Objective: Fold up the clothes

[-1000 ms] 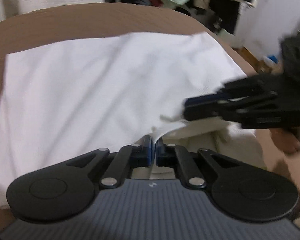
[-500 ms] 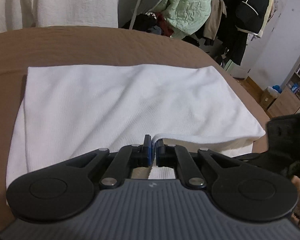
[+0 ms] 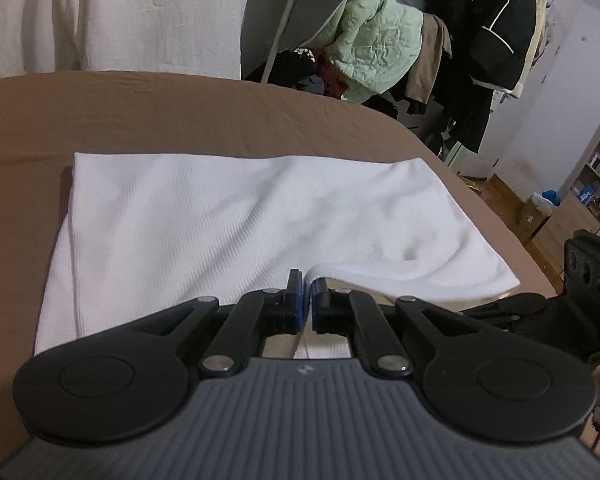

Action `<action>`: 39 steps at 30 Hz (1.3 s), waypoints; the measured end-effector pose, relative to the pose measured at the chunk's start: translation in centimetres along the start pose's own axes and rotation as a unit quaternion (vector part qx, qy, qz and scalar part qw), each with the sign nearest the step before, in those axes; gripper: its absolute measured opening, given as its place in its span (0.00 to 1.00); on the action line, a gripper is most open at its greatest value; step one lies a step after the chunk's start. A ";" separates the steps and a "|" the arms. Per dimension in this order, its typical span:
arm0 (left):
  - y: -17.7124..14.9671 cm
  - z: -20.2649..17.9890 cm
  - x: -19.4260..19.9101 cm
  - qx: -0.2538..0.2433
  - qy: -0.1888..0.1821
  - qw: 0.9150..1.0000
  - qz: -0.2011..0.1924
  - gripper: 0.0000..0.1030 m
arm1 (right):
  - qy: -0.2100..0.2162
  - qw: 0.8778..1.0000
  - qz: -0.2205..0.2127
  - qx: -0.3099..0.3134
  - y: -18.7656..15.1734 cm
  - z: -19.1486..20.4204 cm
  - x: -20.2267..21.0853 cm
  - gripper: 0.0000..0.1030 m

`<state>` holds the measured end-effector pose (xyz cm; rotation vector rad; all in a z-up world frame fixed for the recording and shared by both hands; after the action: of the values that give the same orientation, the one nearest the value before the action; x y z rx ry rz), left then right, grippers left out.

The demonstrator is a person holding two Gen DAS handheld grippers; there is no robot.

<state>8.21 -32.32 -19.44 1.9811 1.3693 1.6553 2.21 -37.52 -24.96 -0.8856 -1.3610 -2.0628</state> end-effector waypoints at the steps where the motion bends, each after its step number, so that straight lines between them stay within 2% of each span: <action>1: 0.0 -0.1 0.0 0.000 -0.002 1.000 0.001 0.04 | 0.001 1.000 -0.003 0.001 -0.1 -0.1 0.1 0.13; 5: -0.3 -0.1 -0.5 -0.007 0.011 1.000 0.008 0.04 | 0.029 0.999 -0.002 -0.026 -0.5 0.0 -0.3 0.16; 6: -0.4 -0.1 -0.7 -0.013 0.022 1.000 0.012 0.05 | 0.012 1.000 -0.002 -0.008 -0.5 0.5 -0.8 0.16; 7: -0.5 -0.1 -0.9 -0.025 0.035 0.999 0.016 0.05 | -0.006 1.000 -0.002 0.012 -0.4 1.0 -1.3 0.16; 9: -0.8 -0.2 -1.2 -0.030 0.037 0.999 0.023 0.05 | -0.045 0.994 -0.009 0.097 -1.1 2.7 -1.6 0.18; 12: -0.9 0.0 -1.4 -0.028 0.036 0.999 0.027 0.05 | -0.087 0.976 -0.013 0.199 -2.4 4.9 -2.2 0.44; 13: -0.9 0.0 -1.4 -0.026 0.036 0.999 0.027 0.05 | -0.098 0.969 -0.013 0.227 -2.8 5.5 -2.4 0.45; 14: -0.9 0.1 -1.4 -0.025 0.035 0.999 0.027 0.05 | -0.104 0.966 -0.012 0.235 -2.8 5.4 -2.6 0.43; 15: -0.9 0.2 -1.4 -0.023 0.034 0.999 0.027 0.05 | -0.111 0.964 -0.012 0.242 -2.8 5.4 -2.9 0.37; 16: -0.9 0.3 -1.3 -0.021 0.033 0.999 0.026 0.05 | -0.119 0.964 -0.015 0.240 -2.4 5.1 -3.1 0.21; 17: -0.8 0.3 -0.8 -0.021 0.031 0.999 0.022 0.05 | -0.130 0.962 -0.020 0.241 -2.0 4.8 -3.2 0.18; 19: -0.8 0.4 0.2 -0.020 0.025 0.999 0.014 0.05 | -0.147 0.955 -0.027 0.256 -1.5 4.5 -3.1 0.05; 21: -0.7 0.5 1.2 -0.018 0.020 1.000 0.006 0.05 | -0.125 0.959 -0.041 0.250 -1.1 4.9 -1.6 0.05; 24: -0.7 0.6 2.7 -0.017 0.012 1.000 -0.006 0.07 | -0.080 0.975 -0.045 0.204 -0.8 4.7 2.0 0.04; 28: -0.8 0.6 4.6 -0.024 0.009 1.000 -0.018 0.10 | -0.098 0.984 -0.028 0.149 -1.7 1.2 4.2 0.05; 29: -1.1 0.4 5.0 -0.034 0.010 0.999 -0.014 0.19 | -0.106 0.983 -0.023 0.146 -2.2 0.5 3.9 0.05; 30: -1.5 0.3 5.2 -0.044 0.013 0.999 -0.007 0.38 | -0.114 0.983 -0.018 0.142 -2.7 -0.1 3.7 0.05; 32: -2.3 0.0 5.6 -0.065 0.036 0.997 0.001 0.60 | -0.118 0.983 -0.009 0.138 -3.2 -0.5 3.1 0.05; 34: -3.4 0.1 5.7 -0.072 0.051 0.996 0.020 0.65 | -0.117 0.984 -0.003 0.135 -3.5 -0.8 2.7 0.05; 36: -4.8 0.4 5.5 -0.068 0.060 0.995 0.048 0.81 | -0.110 0.985 -0.002 0.132 -3.6 -1.0 2.6 0.05; 38: -6.4 1.7 4.2 -0.044 0.082 0.991 0.099 0.83 | -0.093 0.989 -0.007 0.115 -3.7 -1.3 2.9 0.05; 39: -7.2 2.3 3.6 -0.032 0.098 0.987 0.124 0.83 | -0.070 0.993 -0.013 0.093 -3.7 -1.3 3.5 0.05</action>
<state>6.34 -24.85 -22.74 2.0673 1.1477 2.0238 -3.01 -37.59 -24.93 -0.9515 -1.6162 -1.8851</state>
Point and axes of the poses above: each gripper's, at about its wrist camera, not at the fingertips, and x roughly against the way its jaws point, z to its left, y to its top, the point moved 8 cm from there along -x, roughly the way its jaws point, and after that the axes turned 6 degrees about z, right-handed, at the moved point
